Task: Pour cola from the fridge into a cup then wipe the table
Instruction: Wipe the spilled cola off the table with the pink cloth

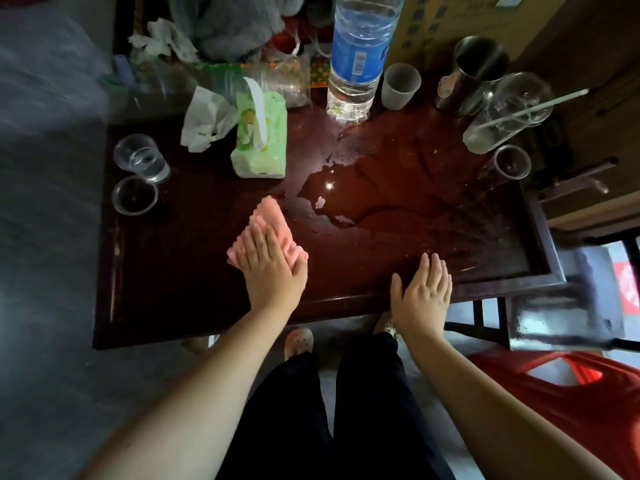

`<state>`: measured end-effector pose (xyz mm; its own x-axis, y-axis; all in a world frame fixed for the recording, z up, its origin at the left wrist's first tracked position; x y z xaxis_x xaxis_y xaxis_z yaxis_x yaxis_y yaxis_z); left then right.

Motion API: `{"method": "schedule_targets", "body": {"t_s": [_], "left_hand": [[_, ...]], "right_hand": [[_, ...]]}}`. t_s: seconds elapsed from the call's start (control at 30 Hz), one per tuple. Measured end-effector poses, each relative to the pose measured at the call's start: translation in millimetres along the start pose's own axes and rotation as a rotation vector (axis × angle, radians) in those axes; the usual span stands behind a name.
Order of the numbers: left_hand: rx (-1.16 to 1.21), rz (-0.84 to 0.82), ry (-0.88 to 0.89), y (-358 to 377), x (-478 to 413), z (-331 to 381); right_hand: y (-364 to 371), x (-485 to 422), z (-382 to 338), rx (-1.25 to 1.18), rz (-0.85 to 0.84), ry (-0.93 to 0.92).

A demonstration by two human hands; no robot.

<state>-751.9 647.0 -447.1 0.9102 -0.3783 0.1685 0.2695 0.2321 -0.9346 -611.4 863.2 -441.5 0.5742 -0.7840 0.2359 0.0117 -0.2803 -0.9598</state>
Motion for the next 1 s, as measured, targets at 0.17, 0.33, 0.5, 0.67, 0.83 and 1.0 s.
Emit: {"method": "schedule_targets", "body": {"t_s": [0.17,0.33,0.5,0.67,0.83,1.0], "left_hand": [[-0.056,0.013,0.075,1,-39,17],[-0.062,0.004,0.075,7,-64,36],[-0.004,0.088,0.102,6,-64,40],[0.057,0.134,0.064,5,-74,53],[0.002,0.131,0.079,8,-90,66],[-0.050,0.089,0.158,9,-107,73]], "right_hand": [[4,-2,1,0.042,0.028,-0.012],[-4,-4,5,-0.157,0.084,-0.001],[-27,-52,25,-0.232,0.194,0.133],[-23,-80,39,-0.085,0.151,0.202],[-19,-83,41,-0.073,0.157,0.216],[-19,-84,41,-0.058,0.139,0.209]]}}
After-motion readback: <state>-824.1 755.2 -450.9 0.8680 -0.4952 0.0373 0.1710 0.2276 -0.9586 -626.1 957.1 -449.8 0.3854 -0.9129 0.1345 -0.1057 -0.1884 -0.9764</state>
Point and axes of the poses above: each hand's wrist, its own x-axis away from the middle knuckle, its own y-axis out of the palm, z = x × y, the point moved 6 cm from there along -x, towards the middle knuckle, and after that the axes turned 10 degrees about y, right-handed, at the moved point
